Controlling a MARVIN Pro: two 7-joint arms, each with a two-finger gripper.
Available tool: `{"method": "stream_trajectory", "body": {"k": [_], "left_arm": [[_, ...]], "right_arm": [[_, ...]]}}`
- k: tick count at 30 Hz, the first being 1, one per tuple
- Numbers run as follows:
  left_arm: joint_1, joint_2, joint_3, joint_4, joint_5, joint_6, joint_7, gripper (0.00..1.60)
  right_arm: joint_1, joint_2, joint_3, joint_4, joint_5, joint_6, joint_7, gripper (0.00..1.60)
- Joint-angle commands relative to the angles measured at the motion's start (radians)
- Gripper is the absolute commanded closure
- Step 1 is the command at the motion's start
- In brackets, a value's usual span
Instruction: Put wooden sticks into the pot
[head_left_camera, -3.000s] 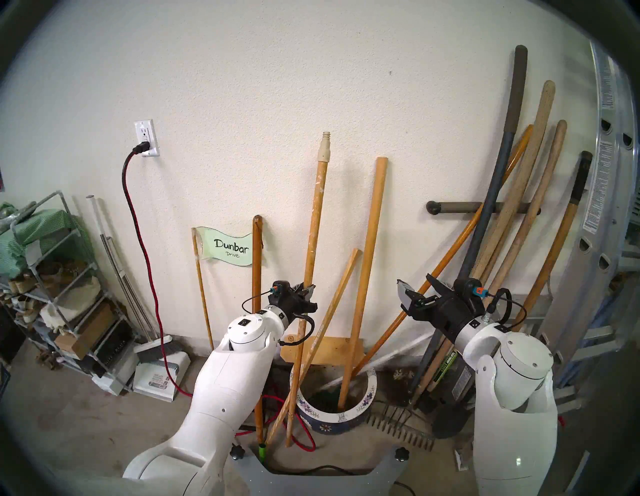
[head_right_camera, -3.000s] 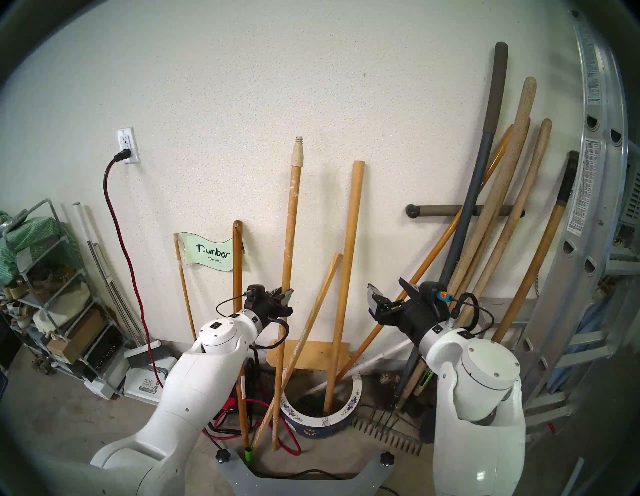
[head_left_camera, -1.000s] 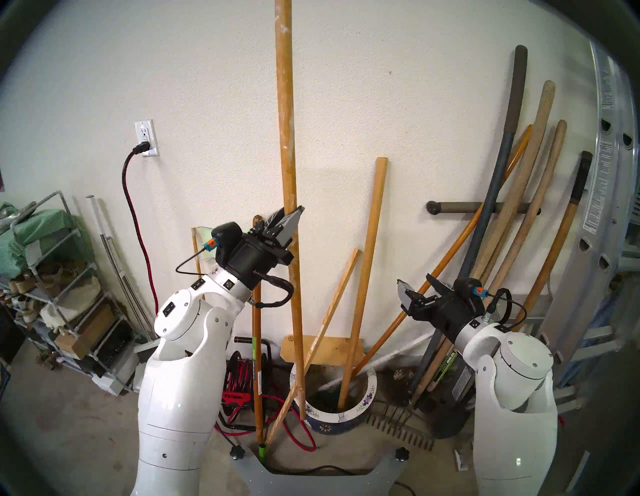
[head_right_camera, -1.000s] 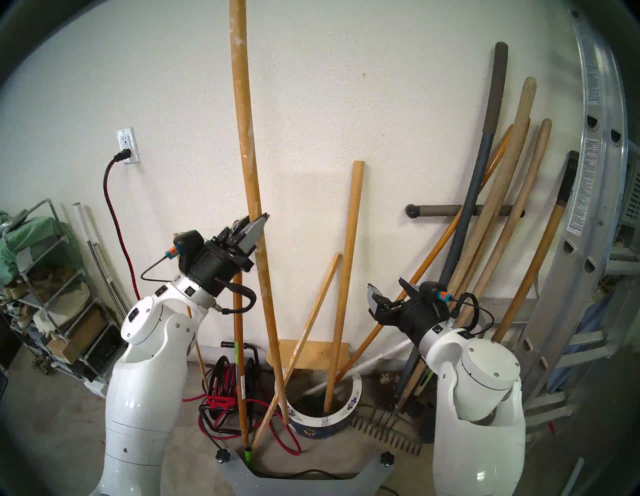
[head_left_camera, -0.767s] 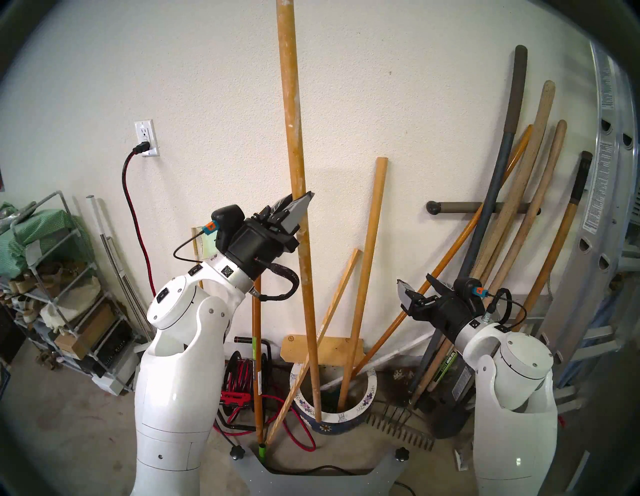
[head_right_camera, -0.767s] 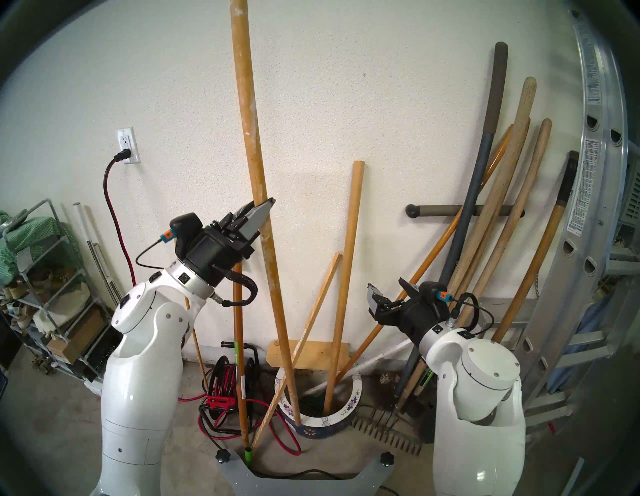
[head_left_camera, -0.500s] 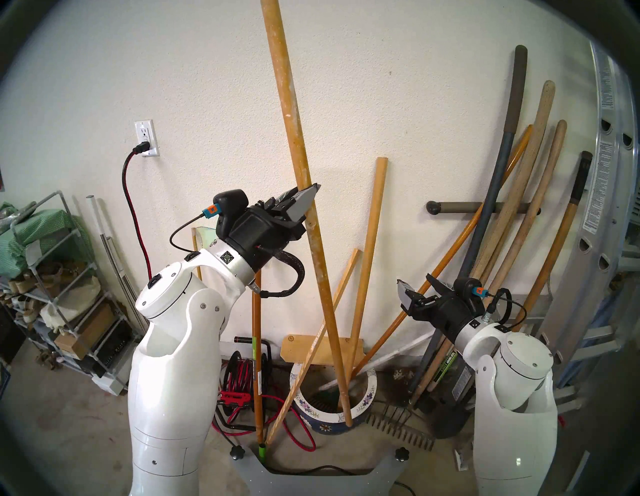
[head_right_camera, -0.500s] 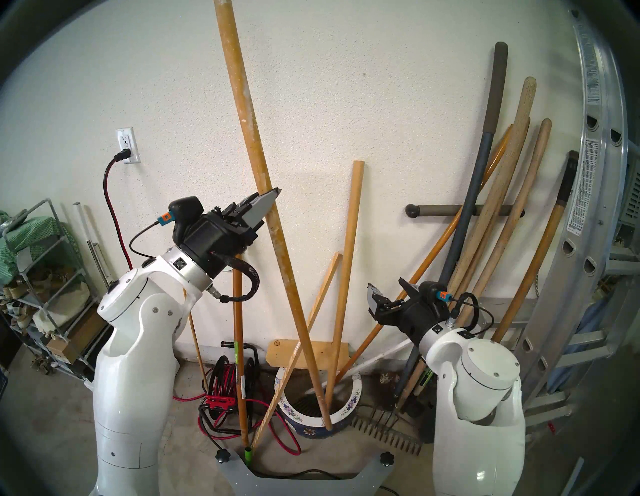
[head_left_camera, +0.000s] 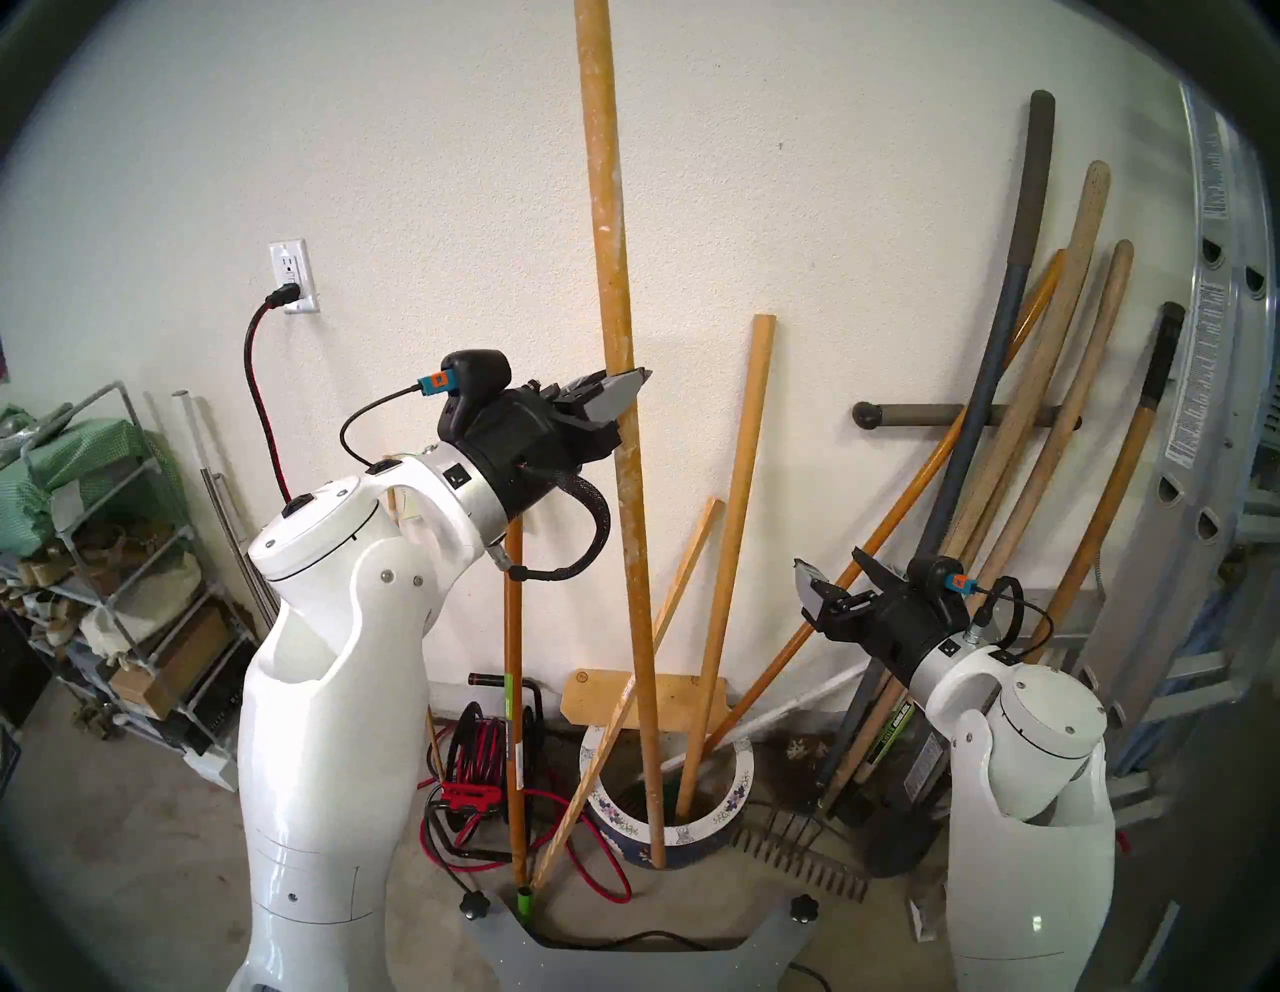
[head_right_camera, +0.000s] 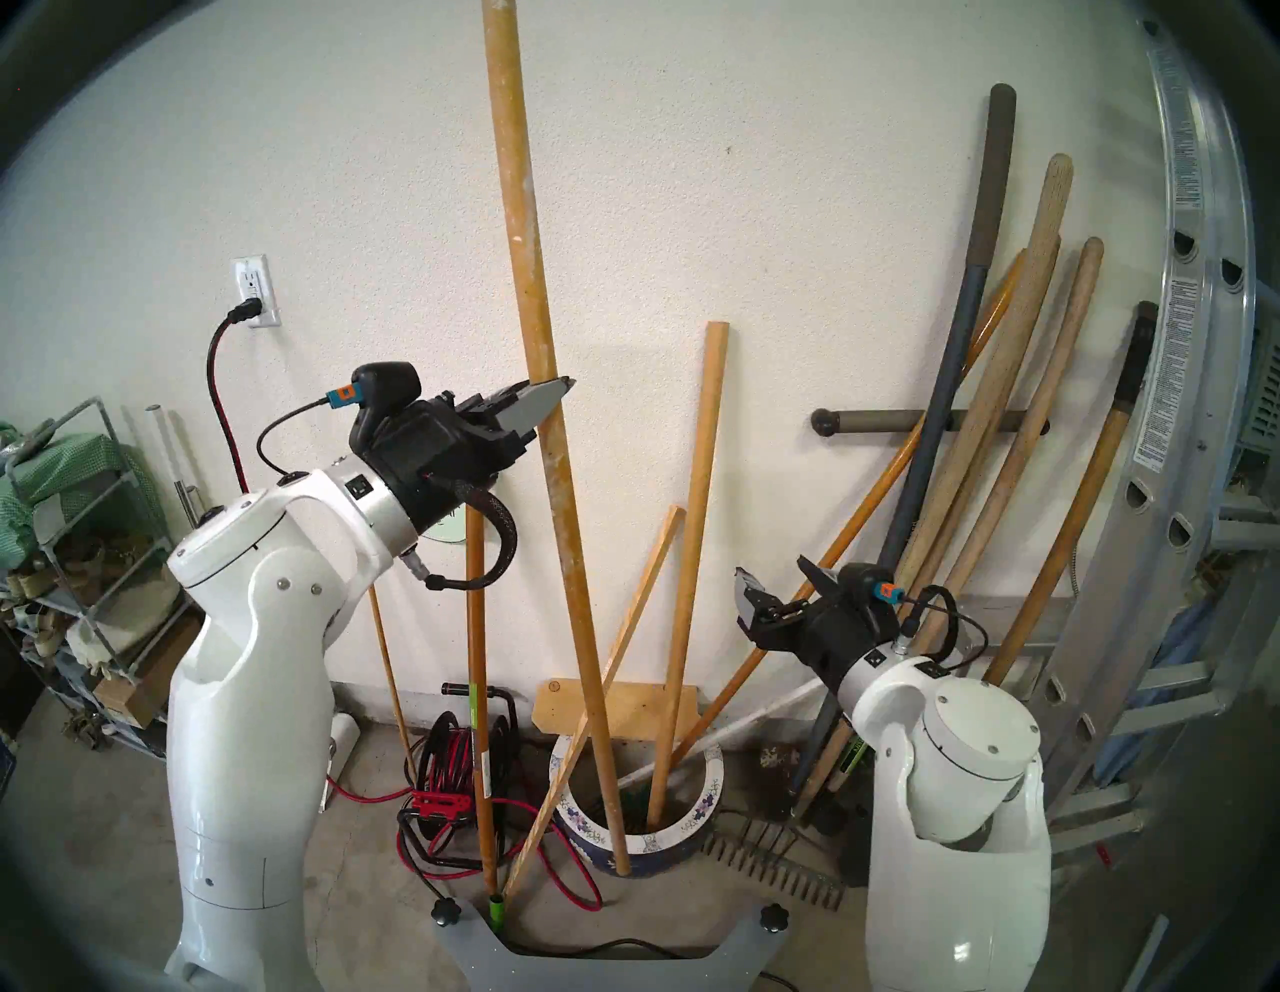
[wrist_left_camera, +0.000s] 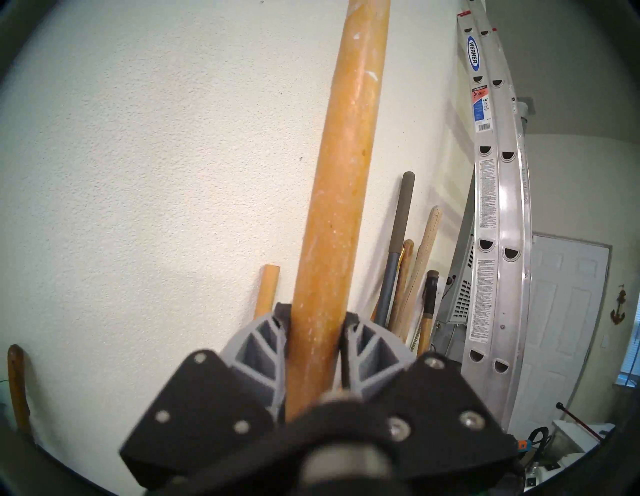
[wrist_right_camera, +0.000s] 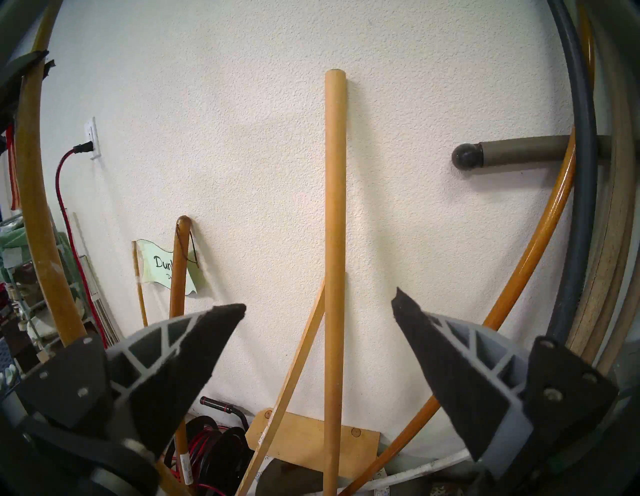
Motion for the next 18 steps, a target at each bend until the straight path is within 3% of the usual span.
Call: {"method": "stream_trajectory", "body": {"k": [1, 8, 18], "left_arm": [[-0.052, -0.007, 0.01, -0.002, 0.006, -0.021, -0.002, 1.6], [-0.098, -0.008, 0.017, 0.045, 0.014, -0.058, 0.002, 1.6], [-0.15, 0.035, 0.051, 0.094, 0.085, -0.096, -0.02, 1.6]], "right_arm": [[0.0, 0.002, 0.0, -0.001, -0.001, 0.002, 0.001, 0.0], [0.0, 0.002, 0.0, -0.001, -0.001, 0.002, 0.001, 0.0], [0.0, 0.002, 0.0, -0.001, -0.001, 0.002, 0.001, 0.0]]}}
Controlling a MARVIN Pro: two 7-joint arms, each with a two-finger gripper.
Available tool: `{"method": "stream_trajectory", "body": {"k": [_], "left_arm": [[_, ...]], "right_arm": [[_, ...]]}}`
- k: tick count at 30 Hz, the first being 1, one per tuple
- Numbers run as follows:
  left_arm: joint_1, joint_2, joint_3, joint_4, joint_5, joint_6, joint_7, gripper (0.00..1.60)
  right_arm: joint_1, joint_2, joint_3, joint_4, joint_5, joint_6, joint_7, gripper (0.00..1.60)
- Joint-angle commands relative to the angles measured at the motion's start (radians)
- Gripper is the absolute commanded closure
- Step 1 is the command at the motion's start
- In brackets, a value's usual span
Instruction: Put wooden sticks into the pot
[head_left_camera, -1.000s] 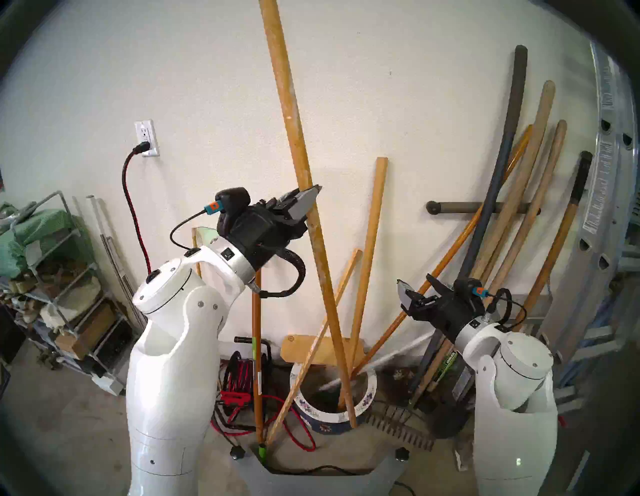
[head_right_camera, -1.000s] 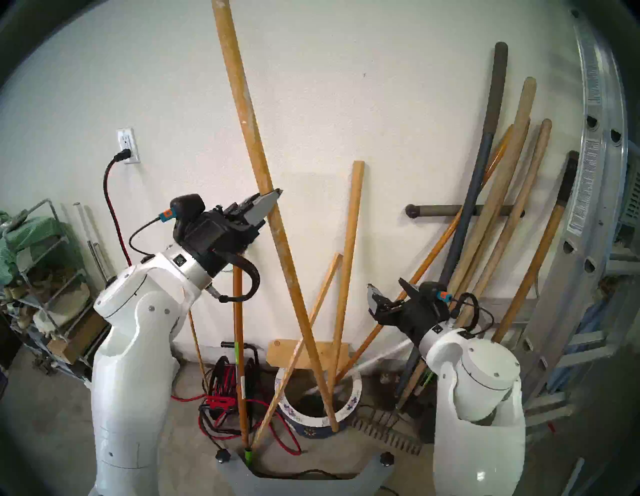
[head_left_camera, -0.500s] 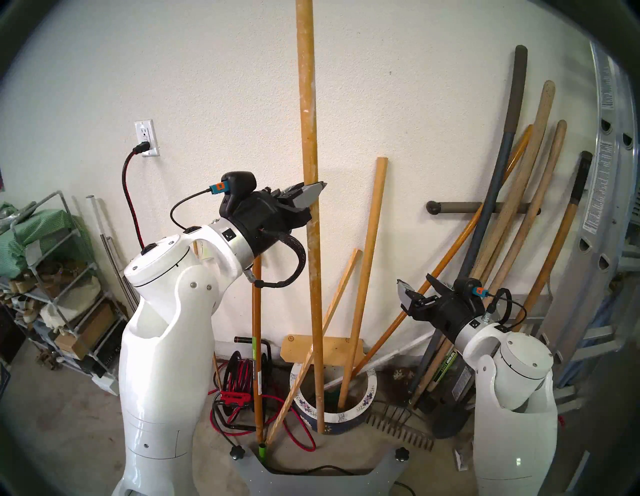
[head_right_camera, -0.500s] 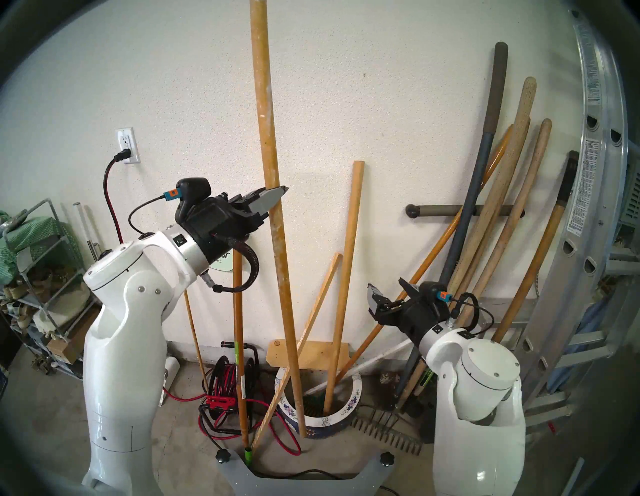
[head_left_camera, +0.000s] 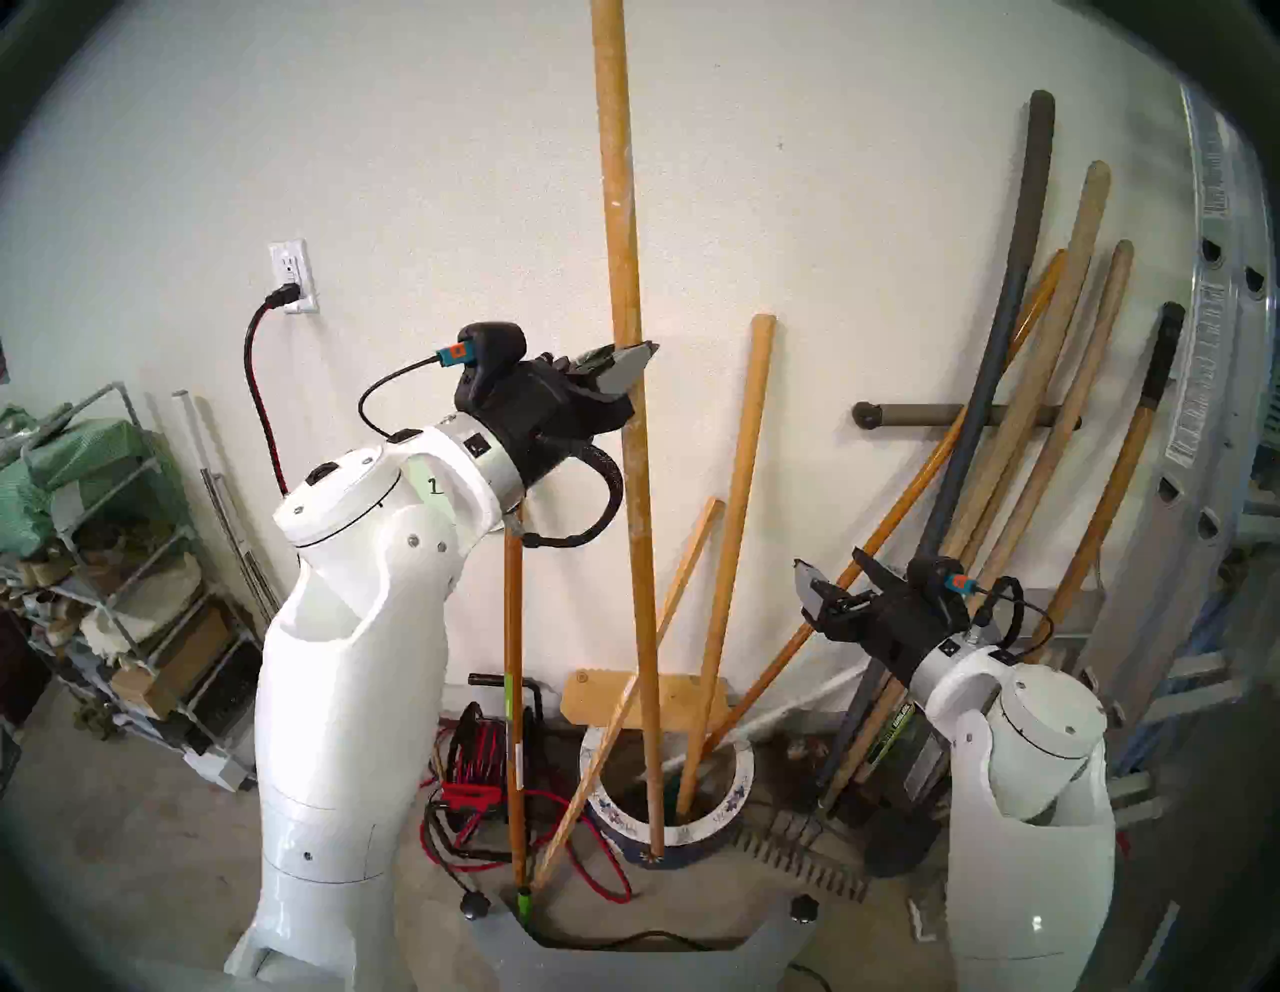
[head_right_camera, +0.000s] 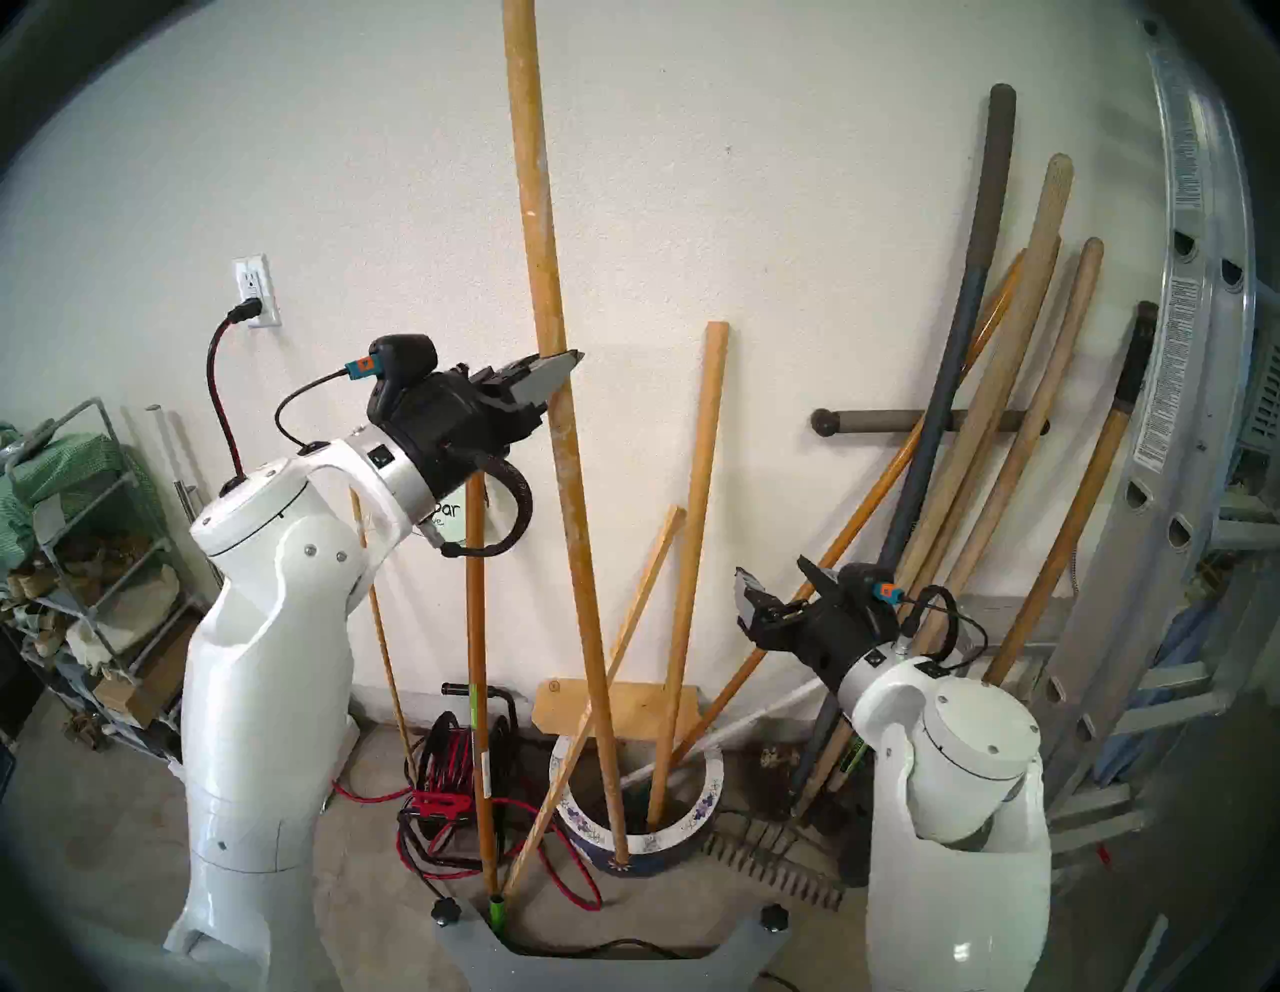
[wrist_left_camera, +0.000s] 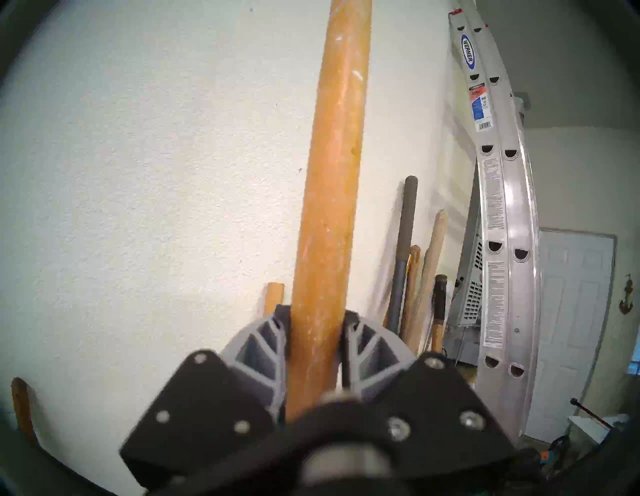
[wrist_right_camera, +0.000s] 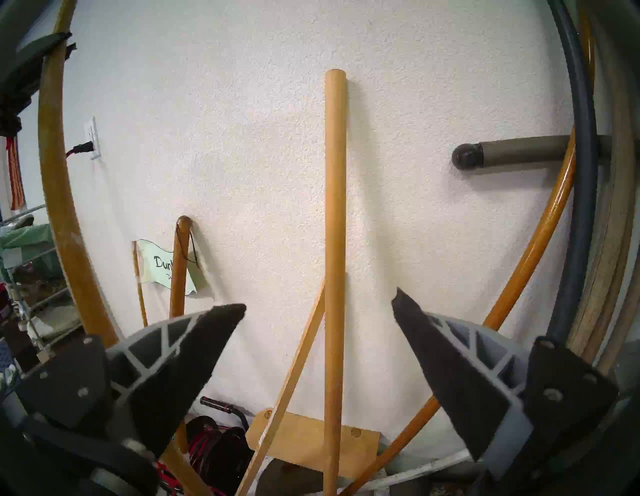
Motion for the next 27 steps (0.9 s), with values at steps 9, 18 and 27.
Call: {"method": "stream_trajectory", "body": {"k": [9, 18, 27], "left_arm": [[-0.083, 0.011, 0.049, 0.064, 0.068, -0.079, -0.029, 1.6], [-0.001, -0.014, 0.066, 0.089, 0.087, -0.141, -0.021, 1.6], [0.09, 0.006, 0.079, 0.107, 0.13, -0.207, -0.028, 1.6]], "right_arm": [[0.0, 0.003, 0.0, -0.001, -0.001, 0.002, 0.001, 0.0], [0.0, 0.003, 0.0, -0.001, -0.001, 0.003, 0.001, 0.0], [0.0, 0.002, 0.0, -0.001, -0.001, 0.002, 0.001, 0.0]]}}
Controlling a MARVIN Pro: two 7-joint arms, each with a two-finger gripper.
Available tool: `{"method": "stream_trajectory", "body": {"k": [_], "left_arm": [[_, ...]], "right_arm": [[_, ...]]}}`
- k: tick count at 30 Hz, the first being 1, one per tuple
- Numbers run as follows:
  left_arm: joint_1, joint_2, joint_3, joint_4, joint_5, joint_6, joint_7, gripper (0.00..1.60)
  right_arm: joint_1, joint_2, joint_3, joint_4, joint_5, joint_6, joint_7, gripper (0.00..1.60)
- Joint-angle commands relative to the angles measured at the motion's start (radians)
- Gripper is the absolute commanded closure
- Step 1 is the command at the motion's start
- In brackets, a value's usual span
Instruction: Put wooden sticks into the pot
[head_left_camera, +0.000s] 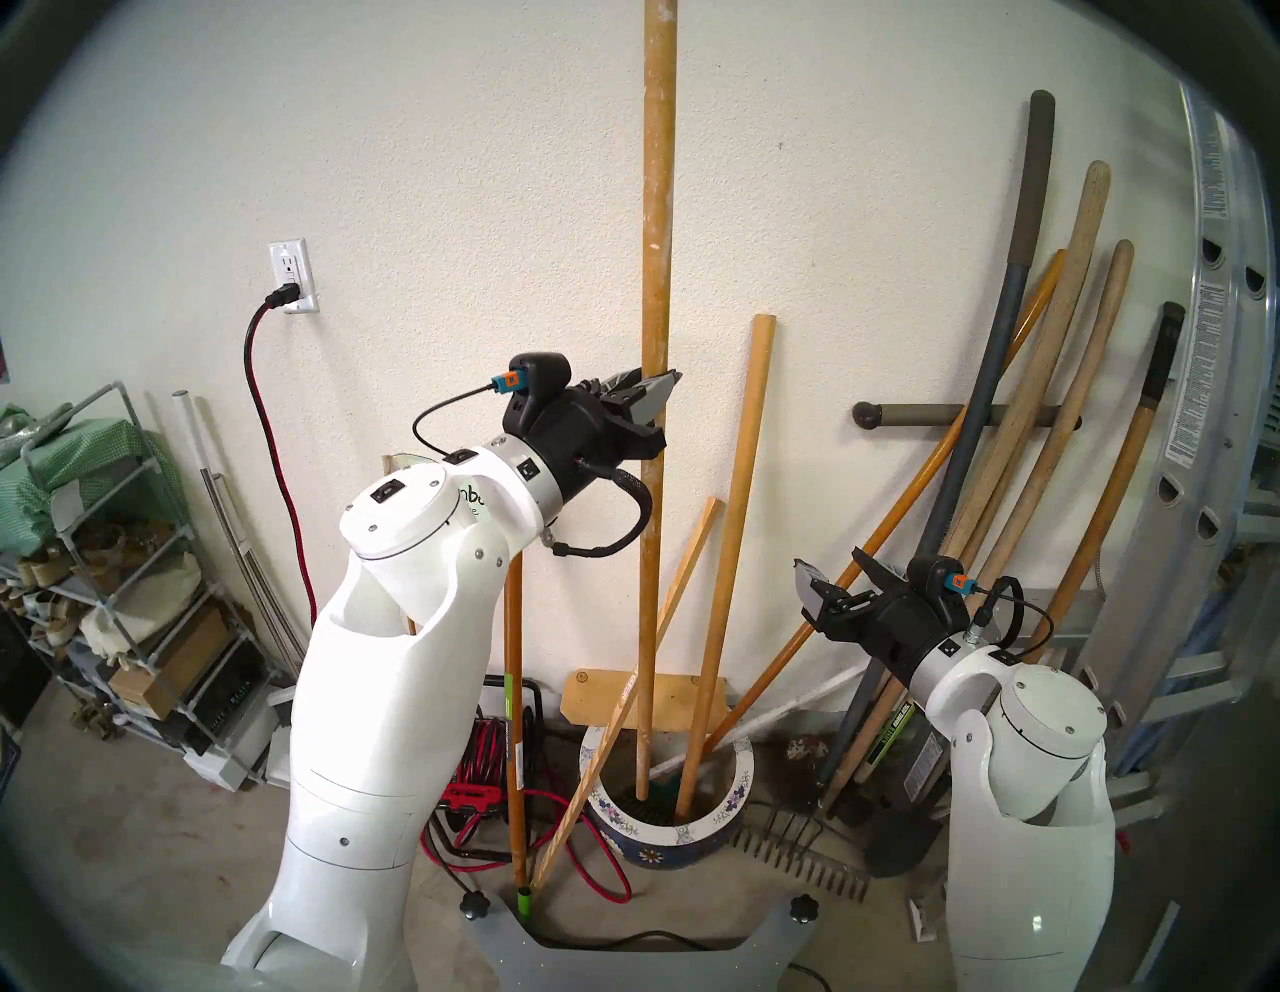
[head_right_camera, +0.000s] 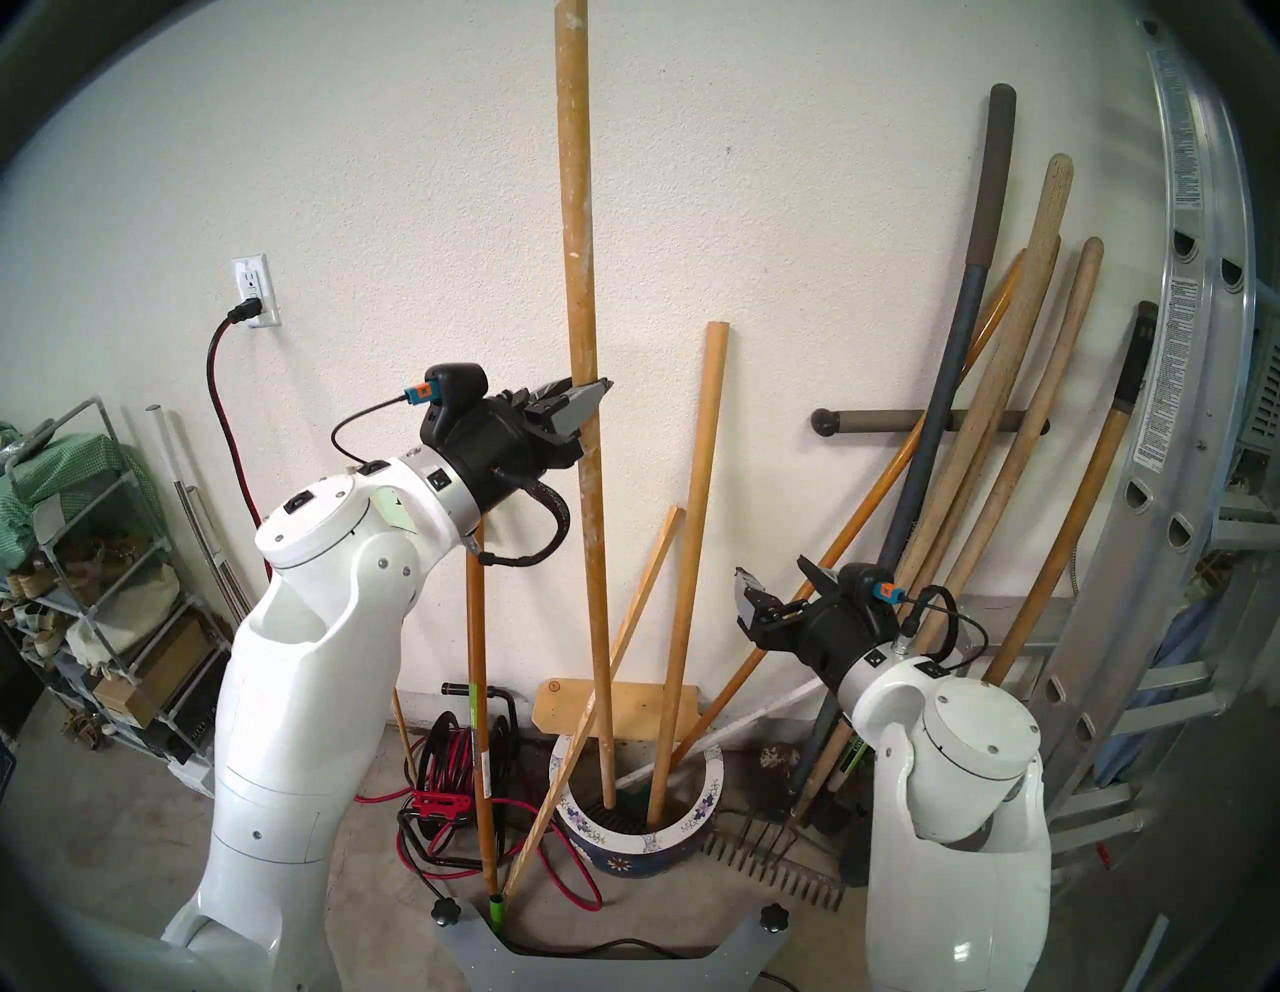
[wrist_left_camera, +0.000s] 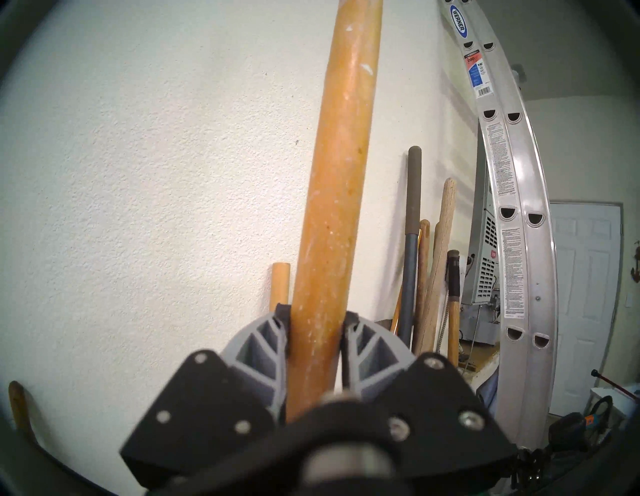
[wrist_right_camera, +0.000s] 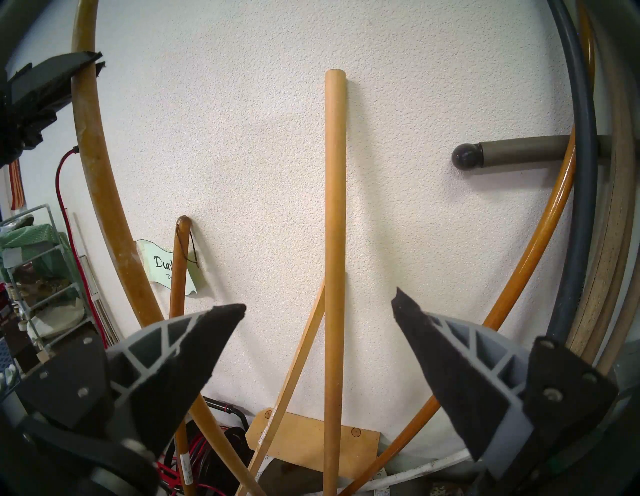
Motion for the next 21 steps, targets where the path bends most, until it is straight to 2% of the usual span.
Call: {"method": "stream_trajectory", "body": {"k": [1, 7, 15, 19, 21], "left_arm": [[0.07, 0.003, 0.001, 0.006, 0.015, -0.061, -0.003, 1.6], [0.082, 0.025, 0.022, 0.036, 0.053, -0.102, -0.024, 1.6], [0.081, 0.001, 0.043, 0.054, 0.057, -0.091, -0.022, 1.6], [0.094, -0.036, 0.026, 0.099, 0.028, -0.092, -0.009, 1.6], [0.094, -0.035, 0.027, 0.123, 0.037, -0.097, -0.004, 1.6]], "right_arm": [[0.0, 0.002, 0.0, -0.001, -0.001, 0.002, 0.001, 0.0], [0.0, 0.003, 0.0, -0.001, -0.001, 0.003, 0.001, 0.0], [0.0, 0.003, 0.0, -0.001, -0.001, 0.003, 0.001, 0.0], [0.0, 0.003, 0.0, -0.001, -0.001, 0.003, 0.001, 0.0], [0.0, 0.003, 0.0, -0.001, -0.001, 0.002, 0.001, 0.0]]}}
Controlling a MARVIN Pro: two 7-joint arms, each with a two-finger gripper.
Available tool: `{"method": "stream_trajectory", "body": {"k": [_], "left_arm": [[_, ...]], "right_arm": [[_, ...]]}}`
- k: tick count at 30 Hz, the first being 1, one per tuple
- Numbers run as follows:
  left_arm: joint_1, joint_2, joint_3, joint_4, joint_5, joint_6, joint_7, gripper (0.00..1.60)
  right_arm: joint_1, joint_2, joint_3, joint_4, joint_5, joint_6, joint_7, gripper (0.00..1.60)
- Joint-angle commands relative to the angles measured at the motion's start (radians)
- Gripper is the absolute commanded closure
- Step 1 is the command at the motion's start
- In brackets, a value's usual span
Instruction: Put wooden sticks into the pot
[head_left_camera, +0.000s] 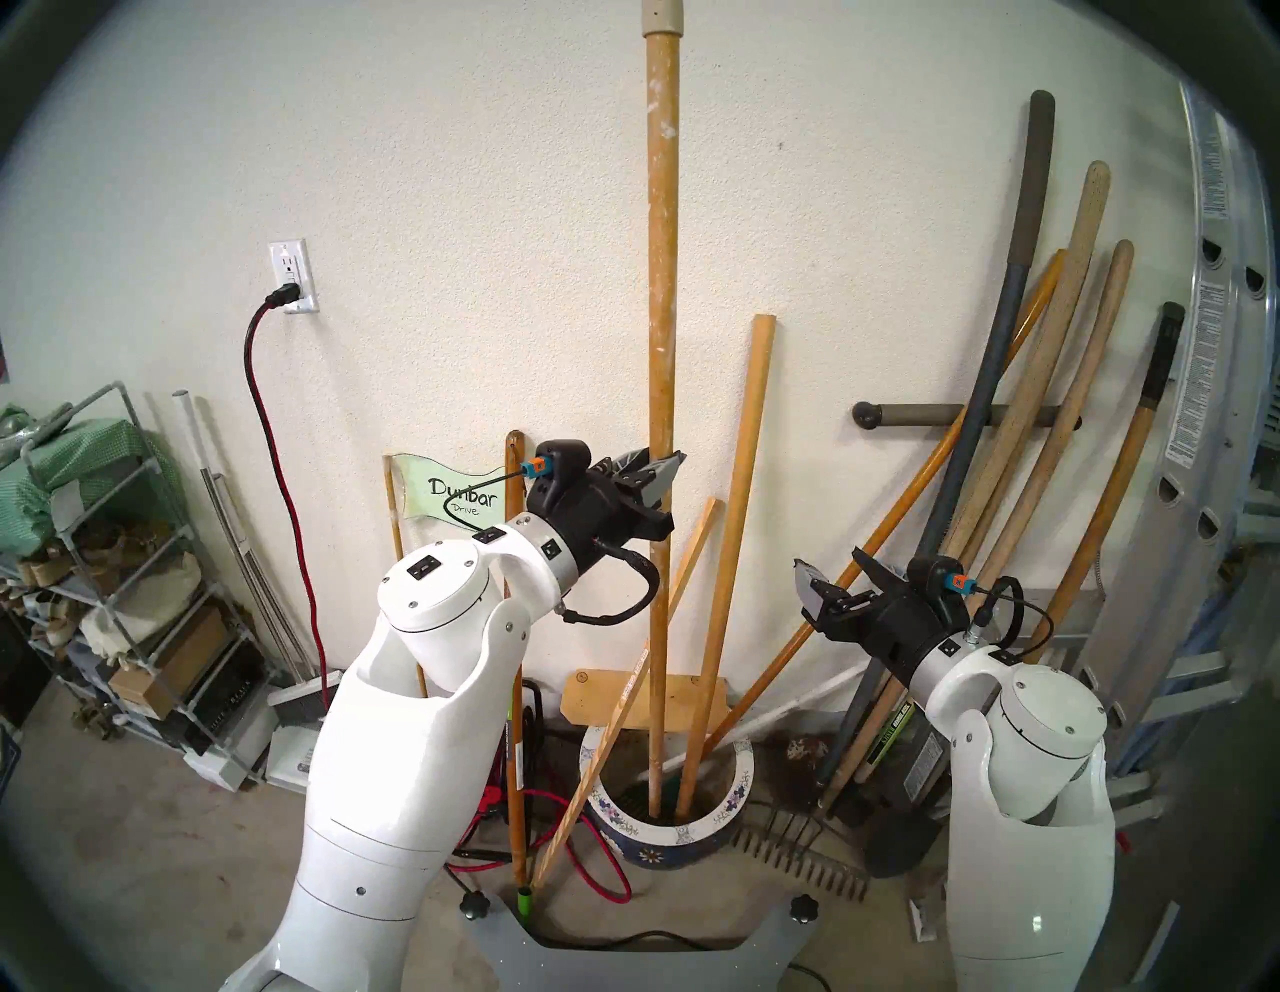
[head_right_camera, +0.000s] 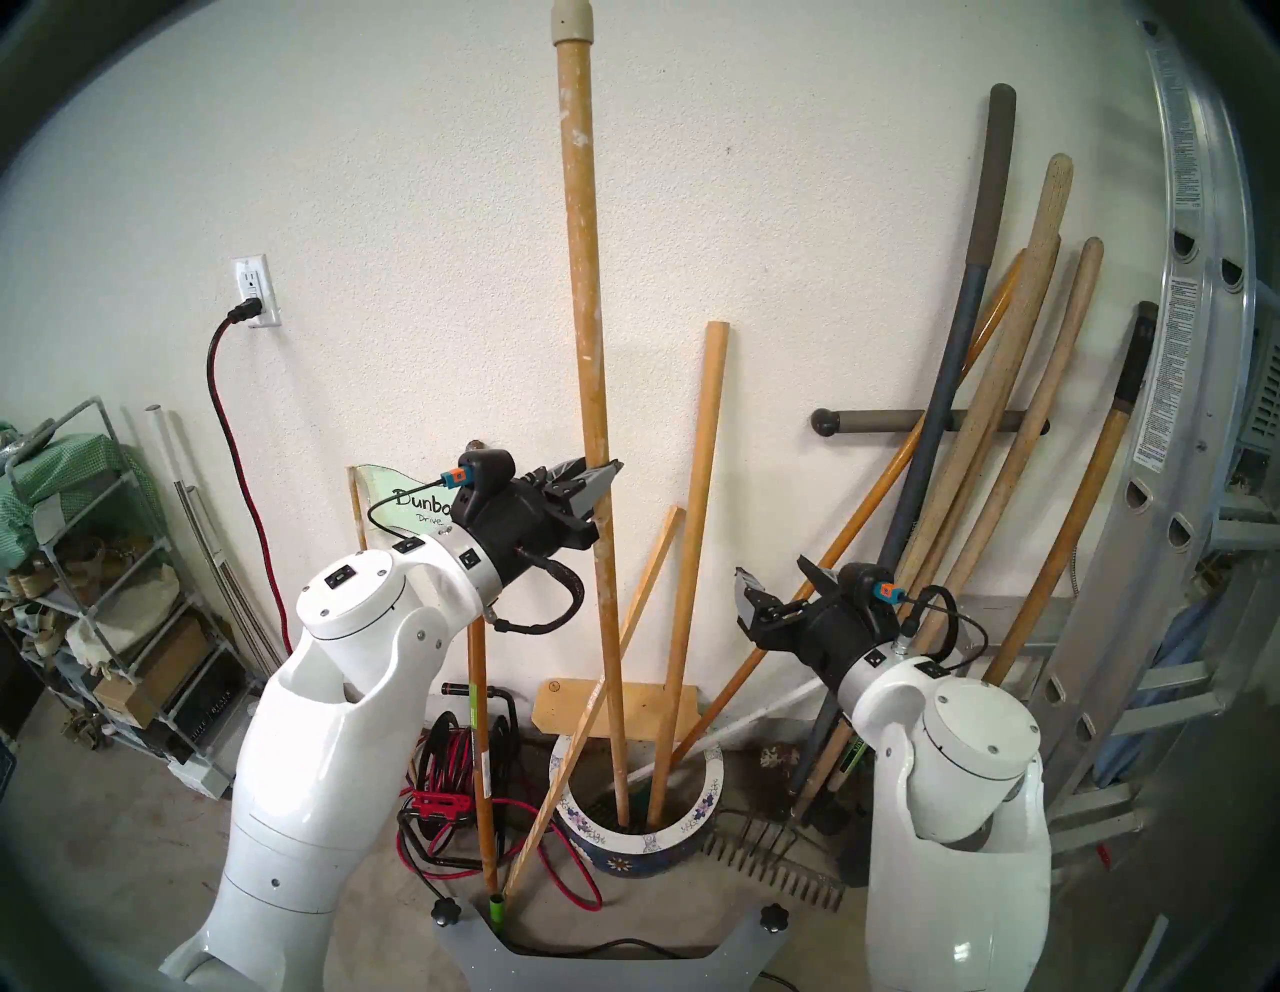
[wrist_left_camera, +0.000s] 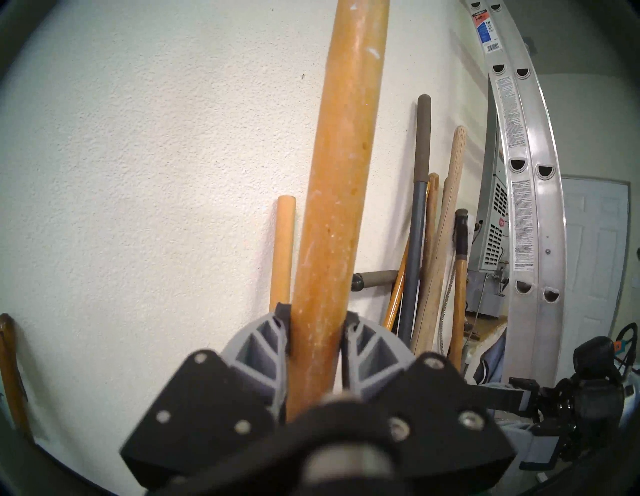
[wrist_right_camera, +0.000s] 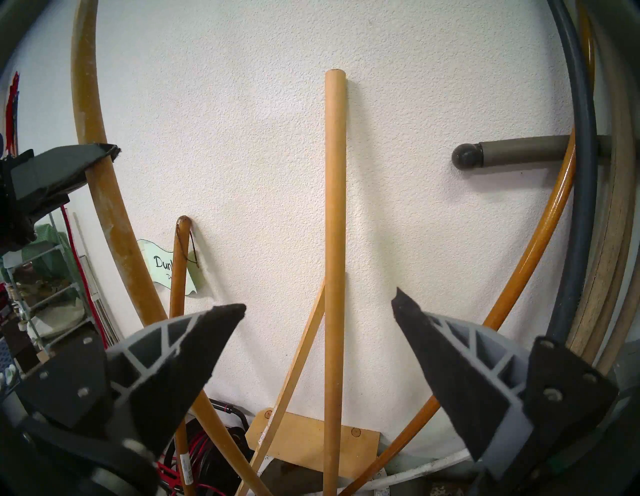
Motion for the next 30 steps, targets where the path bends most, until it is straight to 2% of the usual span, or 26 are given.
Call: {"method": "stream_trajectory", "body": {"k": [1, 19, 30], "left_arm": [[0.003, -0.043, -0.014, 0.054, -0.024, -0.018, 0.023, 1.6], [0.056, -0.032, 0.032, 0.126, 0.032, -0.092, 0.064, 1.6], [0.028, -0.037, 0.026, 0.196, 0.038, -0.114, 0.063, 1.6]], "right_arm": [[0.0, 0.003, 0.0, -0.001, -0.001, 0.002, 0.001, 0.0], [0.0, 0.003, 0.0, -0.001, -0.001, 0.003, 0.001, 0.0], [0.0, 0.003, 0.0, -0.001, -0.001, 0.003, 0.001, 0.0]]}}
